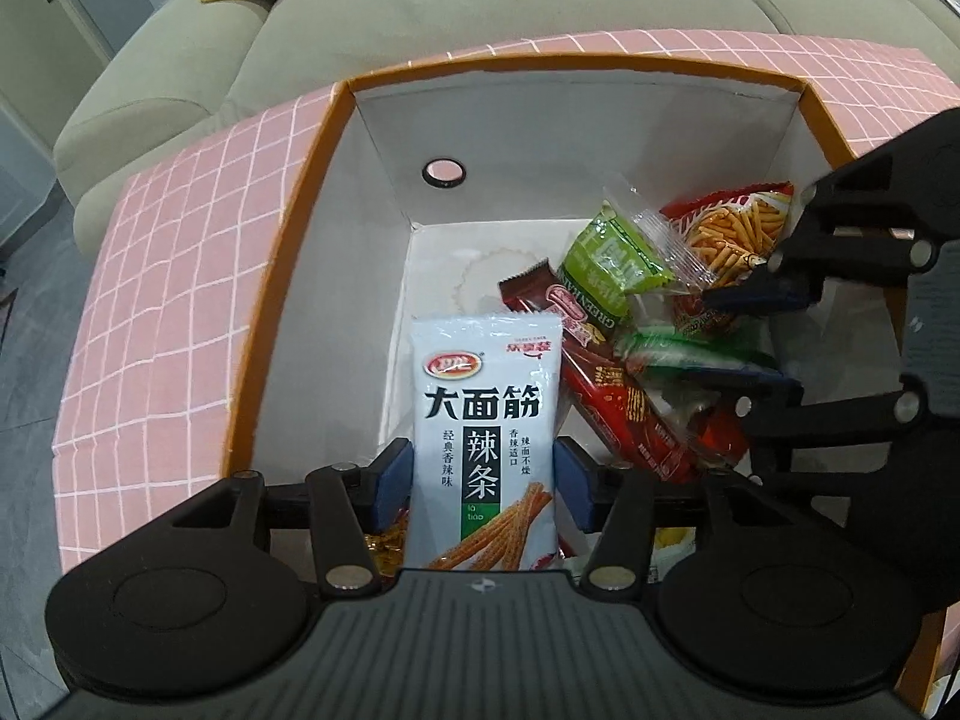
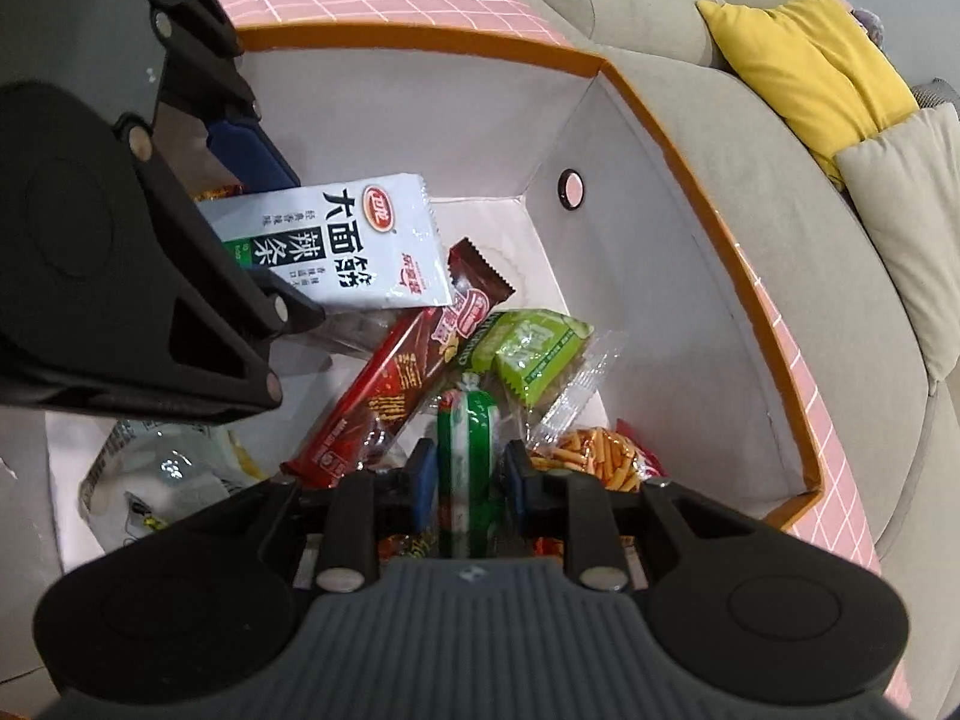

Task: Organize snacks

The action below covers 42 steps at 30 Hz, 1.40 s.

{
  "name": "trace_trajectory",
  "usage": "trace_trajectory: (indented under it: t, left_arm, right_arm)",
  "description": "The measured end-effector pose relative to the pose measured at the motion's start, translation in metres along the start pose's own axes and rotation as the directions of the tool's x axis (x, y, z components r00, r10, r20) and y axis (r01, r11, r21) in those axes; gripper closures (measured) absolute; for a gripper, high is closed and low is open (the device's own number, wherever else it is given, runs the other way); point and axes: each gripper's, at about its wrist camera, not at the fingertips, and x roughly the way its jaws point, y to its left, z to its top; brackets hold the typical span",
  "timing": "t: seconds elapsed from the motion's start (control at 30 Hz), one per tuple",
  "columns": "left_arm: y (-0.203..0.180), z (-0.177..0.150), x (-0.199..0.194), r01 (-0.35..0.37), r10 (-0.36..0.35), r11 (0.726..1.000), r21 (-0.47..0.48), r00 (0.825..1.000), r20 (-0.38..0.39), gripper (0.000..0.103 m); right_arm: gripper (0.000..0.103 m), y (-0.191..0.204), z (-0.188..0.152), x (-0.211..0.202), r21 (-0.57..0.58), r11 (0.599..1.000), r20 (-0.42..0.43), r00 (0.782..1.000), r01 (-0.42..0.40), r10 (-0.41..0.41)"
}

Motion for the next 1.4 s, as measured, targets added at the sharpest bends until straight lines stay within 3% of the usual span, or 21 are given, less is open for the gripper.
trace_trajectory:
  t: [0.1,0.23,0.4,0.53,0.67,1.07,1.27,1.4]
  left_arm:
    - [0.002,-0.001,-0.009,-0.006,0.006,1.000,-0.013,1.000,0.016,0.034]
    - [0.009,-0.005,-0.029,-0.001,0.003,0.999,-0.041,0.999,0.054,0.027]
    - [0.016,-0.010,-0.064,-0.004,0.016,0.996,-0.094,0.992,0.126,0.025]
    - [0.018,-0.015,-0.099,-0.020,0.052,0.989,-0.148,0.974,0.221,0.025]
    - [0.015,-0.021,-0.133,-0.026,0.089,0.980,-0.197,0.944,0.319,0.024]
    - [-0.004,-0.062,-0.209,-0.017,0.203,0.936,-0.351,0.841,0.501,0.019]
    - [-0.015,-0.082,-0.218,-0.036,0.239,0.924,-0.381,0.831,0.502,0.017]
    - [-0.026,-0.097,-0.217,-0.059,0.256,0.922,-0.381,0.834,0.489,0.016]
  right_arm:
    - [0.052,-0.008,0.004,-0.009,0.042,0.999,0.016,1.000,-0.008,0.007]
    - [0.043,-0.022,0.008,-0.028,0.126,0.991,0.053,0.998,-0.047,0.041]
    - [0.028,-0.033,0.008,-0.061,0.224,0.973,0.124,0.992,-0.057,0.030]
    - [0.021,-0.038,0.002,-0.092,0.291,0.956,0.192,0.981,-0.047,-0.010]
    - [0.012,-0.042,-0.008,-0.127,0.369,0.928,0.257,0.965,-0.053,-0.047]
    - [0.004,-0.028,-0.064,-0.217,0.556,0.826,0.393,0.905,-0.094,-0.161]
    - [0.004,-0.003,-0.098,-0.238,0.596,0.801,0.393,0.891,-0.058,-0.228]
    - [0.004,0.015,-0.119,-0.245,0.606,0.795,0.386,0.885,-0.031,-0.260]
